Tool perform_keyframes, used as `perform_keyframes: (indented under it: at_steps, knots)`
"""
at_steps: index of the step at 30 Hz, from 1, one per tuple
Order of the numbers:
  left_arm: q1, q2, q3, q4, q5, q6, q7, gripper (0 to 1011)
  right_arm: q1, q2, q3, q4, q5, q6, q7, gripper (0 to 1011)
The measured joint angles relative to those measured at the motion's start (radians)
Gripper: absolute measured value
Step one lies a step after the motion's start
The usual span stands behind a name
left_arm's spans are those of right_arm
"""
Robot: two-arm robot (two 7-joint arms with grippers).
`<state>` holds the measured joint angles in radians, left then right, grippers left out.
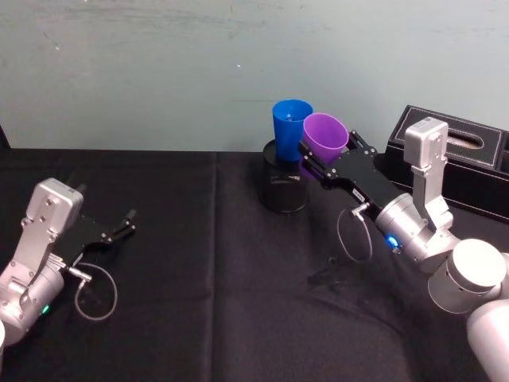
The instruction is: Pick up one cup with a gripper and tap it against the other cup.
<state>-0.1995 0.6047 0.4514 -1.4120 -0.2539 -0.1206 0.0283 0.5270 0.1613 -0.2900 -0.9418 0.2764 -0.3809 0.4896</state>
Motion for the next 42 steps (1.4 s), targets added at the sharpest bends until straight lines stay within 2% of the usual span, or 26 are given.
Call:
perform_keyframes:
  at_steps: [10,34,42]
  knots:
    - [0.000,0.000,0.000,0.000,0.000,0.000,0.000,1011,0.052,-0.026,-0.001,0.083,-0.001,-0.037,0.011,731]
    - [0.000,0.000,0.000,0.000,0.000,0.000,0.000,1012,0.127,-0.061,0.012,0.202,-0.006,-0.084,0.037,731]
    - [0.000,0.000,0.000,0.000,0.000,0.000,0.000,1011,0.137,-0.067,0.016,0.217,-0.005,-0.091,0.046,731]
